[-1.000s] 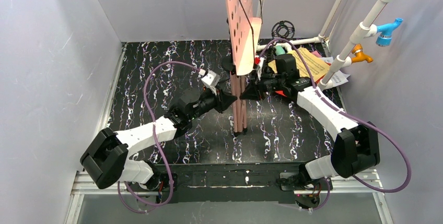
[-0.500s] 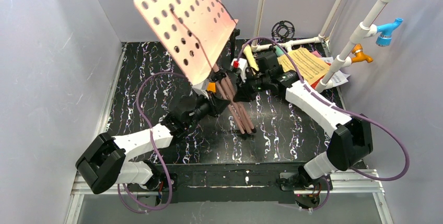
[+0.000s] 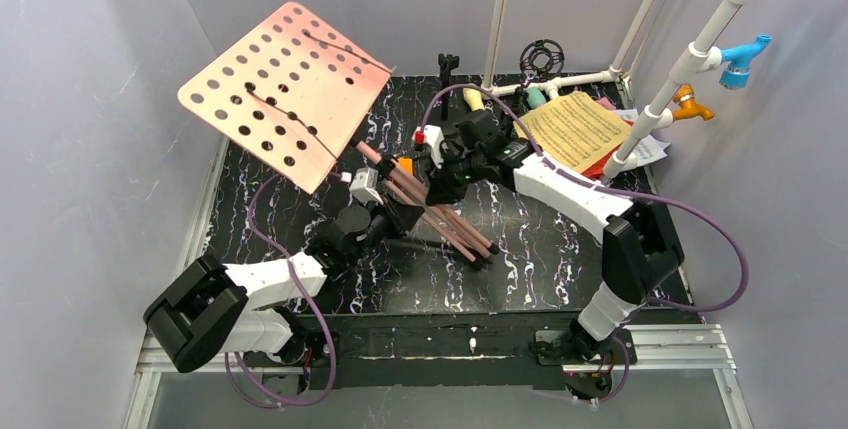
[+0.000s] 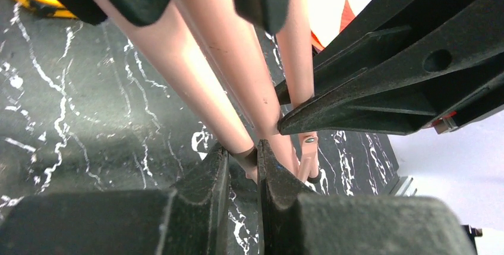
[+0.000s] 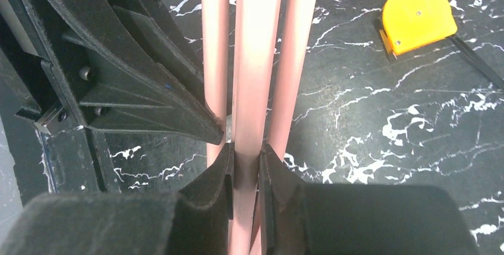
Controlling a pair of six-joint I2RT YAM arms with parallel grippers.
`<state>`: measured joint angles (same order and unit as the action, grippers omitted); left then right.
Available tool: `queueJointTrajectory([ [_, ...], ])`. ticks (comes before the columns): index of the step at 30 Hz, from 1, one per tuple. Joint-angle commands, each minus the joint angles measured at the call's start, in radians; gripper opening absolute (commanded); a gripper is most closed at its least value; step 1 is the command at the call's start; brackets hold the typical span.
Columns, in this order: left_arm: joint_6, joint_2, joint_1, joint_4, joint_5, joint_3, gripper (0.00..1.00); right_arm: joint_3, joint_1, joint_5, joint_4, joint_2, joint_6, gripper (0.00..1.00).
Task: Pack up the instrument practice props
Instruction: Place the music stand at the center of the board.
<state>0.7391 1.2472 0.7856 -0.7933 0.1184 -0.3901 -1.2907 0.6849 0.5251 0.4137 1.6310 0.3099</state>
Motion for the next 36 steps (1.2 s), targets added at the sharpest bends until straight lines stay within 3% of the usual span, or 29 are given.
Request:
queueJointTrajectory([
  [1,-0.090,-0.023,0.011,-0.191,0.059,0.030,0.00,-0.051,0.050,-0.056,-0.094,0.069,0.053,0.01],
  [16,-0.026,0.098,-0.020,-0.338,0.147,0.159,0.00,-0.089,0.132,-0.143,-0.067,0.228,0.082,0.01],
  [29,0.061,0.198,-0.043,-0.408,0.129,0.183,0.00,-0.065,0.137,-0.166,-0.072,0.226,0.101,0.01],
  [31,0.089,0.192,-0.045,-0.402,0.139,0.193,0.05,-0.060,0.137,-0.169,-0.070,0.222,0.109,0.02],
  [33,0.129,0.167,-0.045,-0.373,0.141,0.201,0.20,-0.062,0.137,-0.171,-0.055,0.216,0.124,0.21],
  [36,0.164,0.094,-0.046,-0.286,0.111,0.211,0.34,-0.060,0.137,-0.168,-0.031,0.189,0.164,0.57],
])
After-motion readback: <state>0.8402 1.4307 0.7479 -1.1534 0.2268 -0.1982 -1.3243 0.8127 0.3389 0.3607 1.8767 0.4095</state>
